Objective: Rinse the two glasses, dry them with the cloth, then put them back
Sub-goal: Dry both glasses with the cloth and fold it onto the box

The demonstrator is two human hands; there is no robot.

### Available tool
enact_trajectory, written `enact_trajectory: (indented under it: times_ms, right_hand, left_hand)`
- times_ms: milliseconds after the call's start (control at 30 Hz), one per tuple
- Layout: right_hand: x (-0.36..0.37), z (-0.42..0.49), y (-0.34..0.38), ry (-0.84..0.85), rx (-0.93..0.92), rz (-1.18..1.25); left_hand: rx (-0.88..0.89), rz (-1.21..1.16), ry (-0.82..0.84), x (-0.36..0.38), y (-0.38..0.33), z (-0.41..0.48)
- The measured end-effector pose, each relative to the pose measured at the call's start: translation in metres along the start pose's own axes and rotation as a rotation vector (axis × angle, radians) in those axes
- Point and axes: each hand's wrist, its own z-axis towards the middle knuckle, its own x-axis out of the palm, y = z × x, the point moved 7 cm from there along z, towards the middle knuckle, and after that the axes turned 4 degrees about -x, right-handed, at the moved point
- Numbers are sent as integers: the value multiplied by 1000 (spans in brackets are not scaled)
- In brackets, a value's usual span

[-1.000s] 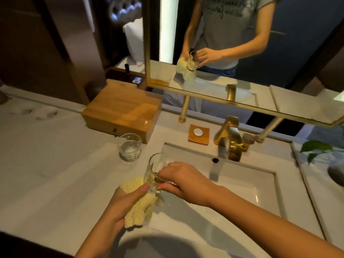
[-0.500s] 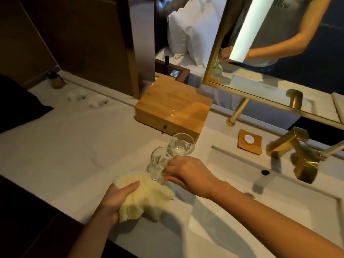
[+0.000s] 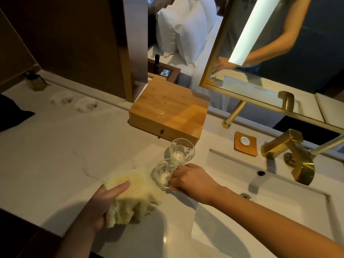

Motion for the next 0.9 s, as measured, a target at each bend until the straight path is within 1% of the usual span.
enact_trajectory:
  times_ms: [200, 300, 367, 400, 467, 533, 600, 667, 700, 733, 767, 833, 867, 900]
  right_hand:
    - [0, -2, 4, -10, 20, -5]
    - [-2, 3, 6, 94, 50, 8]
    - [-21, 5, 7, 56, 75, 20]
    - [-32, 5, 7, -1, 92, 56]
    - [-52, 4, 3, -91, 146, 245]
    - [-61, 6, -2, -82, 201, 587]
    - [-58, 7, -2, 47, 268, 887]
    - [-51, 2, 5, 213, 339, 1105]
    - [-48, -2, 10, 251, 347, 1233]
    - [-49, -4, 16, 239, 343, 1382]
    - [-53, -6, 19, 188, 343, 1540]
    - [-63, -7, 17, 3, 384, 1826]
    - [-68, -7, 10, -104, 403, 1913]
    - [-71, -7, 1, -210, 424, 1951]
  left_hand:
    - [36, -48, -15, -7, -20, -10]
    - [63, -75, -20, -8, -27, -18]
    - [97, -80, 1, -6, -33, -25]
    - [114, -85, 6, -5, -37, -29]
    - [135, -104, 37, 0, -48, -39]
    - [142, -140, 121, 12, -62, -49]
    - [141, -172, 198, 28, -75, -58]
    - [147, -207, 254, 45, -87, -65]
    - [140, -226, 293, 55, -92, -68]
    - [126, -241, 328, 65, -95, -69]
    - [104, -249, 356, 75, -98, -68]
    - [62, -262, 398, 90, -101, -65]
    - [46, -265, 419, 96, -104, -61]
    - [35, -262, 438, 103, -106, -58]
